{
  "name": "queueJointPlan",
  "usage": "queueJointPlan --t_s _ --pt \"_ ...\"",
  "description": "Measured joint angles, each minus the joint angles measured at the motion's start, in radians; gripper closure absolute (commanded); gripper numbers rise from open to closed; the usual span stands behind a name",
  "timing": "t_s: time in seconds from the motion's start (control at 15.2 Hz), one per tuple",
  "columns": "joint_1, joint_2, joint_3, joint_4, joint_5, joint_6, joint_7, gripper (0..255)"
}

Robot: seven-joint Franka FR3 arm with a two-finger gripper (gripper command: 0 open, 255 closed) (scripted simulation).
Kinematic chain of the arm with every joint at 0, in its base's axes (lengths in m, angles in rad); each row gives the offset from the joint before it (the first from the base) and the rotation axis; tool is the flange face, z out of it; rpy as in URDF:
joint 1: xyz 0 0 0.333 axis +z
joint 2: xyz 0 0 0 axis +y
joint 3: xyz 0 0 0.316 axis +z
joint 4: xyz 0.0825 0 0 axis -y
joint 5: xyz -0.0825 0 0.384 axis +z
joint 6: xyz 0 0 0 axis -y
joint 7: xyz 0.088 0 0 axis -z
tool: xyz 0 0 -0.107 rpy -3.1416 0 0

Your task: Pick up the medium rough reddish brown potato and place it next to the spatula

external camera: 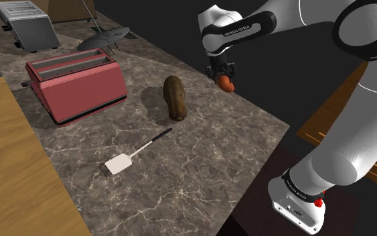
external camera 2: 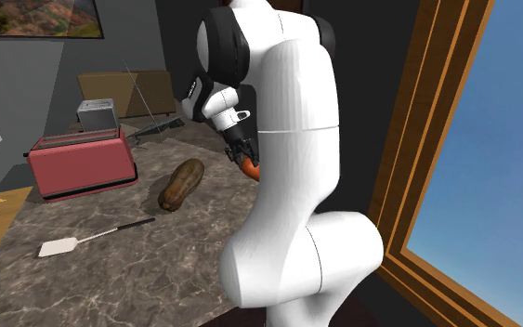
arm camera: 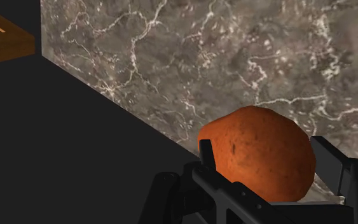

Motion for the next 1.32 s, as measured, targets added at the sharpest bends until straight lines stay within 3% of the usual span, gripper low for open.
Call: queueJointPlan --t_s 0.79,1.32 --pt "0.003 -0.051 0.003 0.088 0.011 -0.132 -0.044 255" --pt "0.077 -0.184 0.068 -0.069 0.065 -0.147 0.082 255"
